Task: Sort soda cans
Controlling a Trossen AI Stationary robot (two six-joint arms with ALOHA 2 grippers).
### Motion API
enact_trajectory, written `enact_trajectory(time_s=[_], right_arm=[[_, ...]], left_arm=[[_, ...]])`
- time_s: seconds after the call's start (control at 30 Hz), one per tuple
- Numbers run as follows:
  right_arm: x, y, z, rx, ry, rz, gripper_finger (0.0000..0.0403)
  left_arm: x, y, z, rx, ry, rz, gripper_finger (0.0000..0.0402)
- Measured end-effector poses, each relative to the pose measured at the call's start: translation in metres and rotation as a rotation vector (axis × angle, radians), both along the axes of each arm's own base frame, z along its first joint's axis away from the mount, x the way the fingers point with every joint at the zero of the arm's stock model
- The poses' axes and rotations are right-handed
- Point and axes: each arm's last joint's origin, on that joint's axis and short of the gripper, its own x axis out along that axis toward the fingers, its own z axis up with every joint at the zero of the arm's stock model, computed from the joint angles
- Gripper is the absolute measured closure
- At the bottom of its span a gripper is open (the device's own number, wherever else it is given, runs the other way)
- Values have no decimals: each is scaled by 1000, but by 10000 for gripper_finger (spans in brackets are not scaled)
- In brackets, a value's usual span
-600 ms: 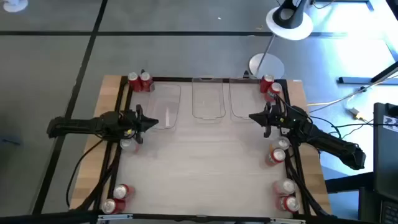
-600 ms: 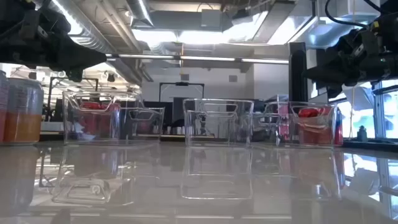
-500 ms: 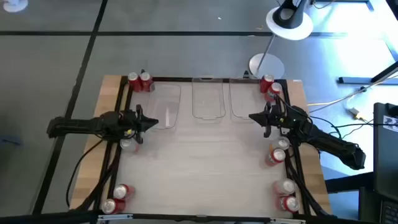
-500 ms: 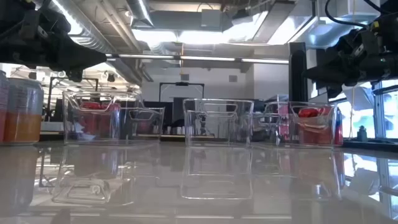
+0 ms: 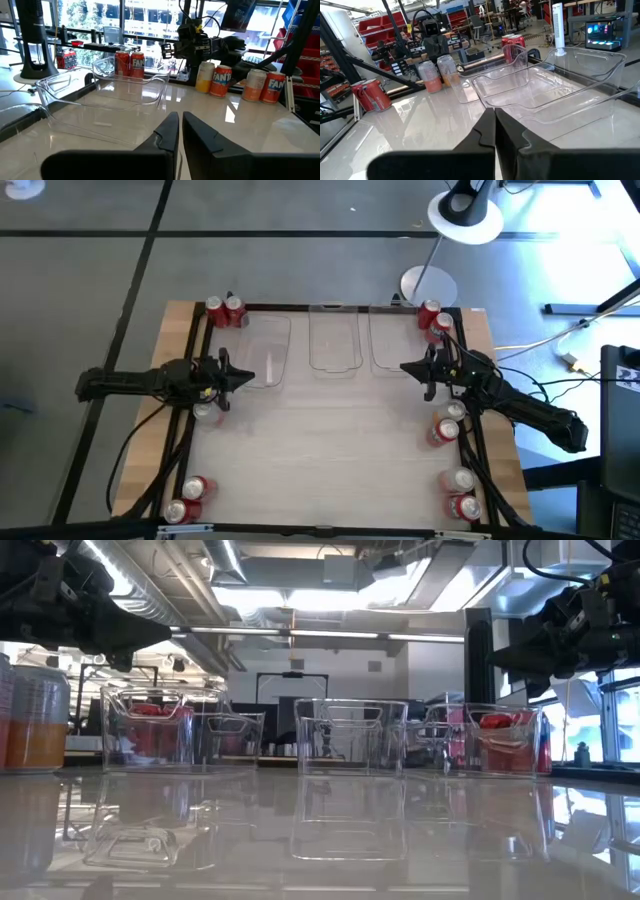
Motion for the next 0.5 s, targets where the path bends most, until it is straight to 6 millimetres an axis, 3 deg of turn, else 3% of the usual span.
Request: enact_trajectory(time_s=[0.3, 0.5], right_arm=[[0, 0, 0, -2, 0, -2, 402], [-1, -6, -1, -10, 11, -197, 402]], left_arm=[[0, 0, 0, 0, -1, 0, 384], [0, 0, 0, 0, -1, 0, 384]])
